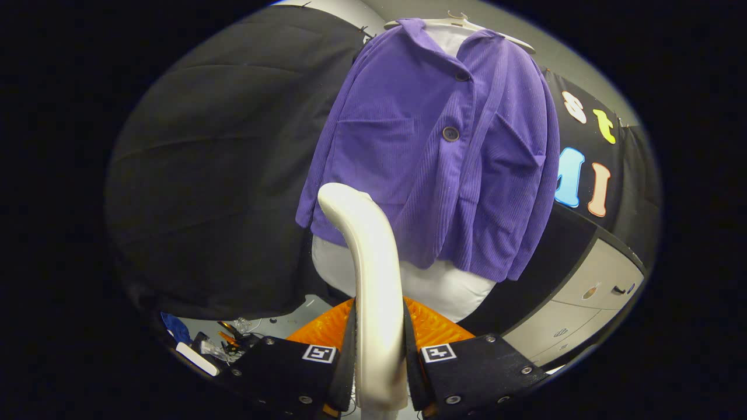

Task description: Iron the clothes twice with a garment steamer, once on the left side and once on the right side.

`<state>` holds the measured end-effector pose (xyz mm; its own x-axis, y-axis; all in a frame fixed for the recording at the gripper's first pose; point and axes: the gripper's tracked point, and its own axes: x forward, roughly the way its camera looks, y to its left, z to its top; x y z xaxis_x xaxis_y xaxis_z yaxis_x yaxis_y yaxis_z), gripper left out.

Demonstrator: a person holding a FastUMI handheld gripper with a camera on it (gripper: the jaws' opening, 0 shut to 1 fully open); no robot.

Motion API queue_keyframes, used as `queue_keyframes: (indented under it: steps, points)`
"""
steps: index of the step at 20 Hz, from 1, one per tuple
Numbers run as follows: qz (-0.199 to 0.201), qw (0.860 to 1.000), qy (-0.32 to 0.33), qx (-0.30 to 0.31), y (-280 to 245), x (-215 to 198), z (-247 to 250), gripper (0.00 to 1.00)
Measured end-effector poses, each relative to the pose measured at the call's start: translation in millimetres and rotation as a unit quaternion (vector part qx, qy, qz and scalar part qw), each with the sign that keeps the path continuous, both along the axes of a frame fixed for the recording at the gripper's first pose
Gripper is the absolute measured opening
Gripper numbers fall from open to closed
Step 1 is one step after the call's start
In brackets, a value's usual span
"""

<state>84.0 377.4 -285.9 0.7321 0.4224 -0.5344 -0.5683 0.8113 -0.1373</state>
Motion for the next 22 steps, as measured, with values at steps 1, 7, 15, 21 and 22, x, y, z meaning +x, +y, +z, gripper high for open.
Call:
queue_keyframes:
  steps: [1,7,15,21,22]
  points:
    - [0.002,1.0,0.006,-0.005,-0.8,-2.8,-7.4,0.39]
    - [-0.005,1.0,0.015,0.013,-20.9,-17.4,2.3,0.39]
    - [-0.029,0.992,-0.076,0.099,-102.6,-2.8,128.1,0.39]
    - [-0.095,0.98,-0.115,0.133,-219.4,2.7,198.4,0.39]
    - [-0.107,0.977,-0.119,0.138,-238.9,0.3,205.5,0.39]
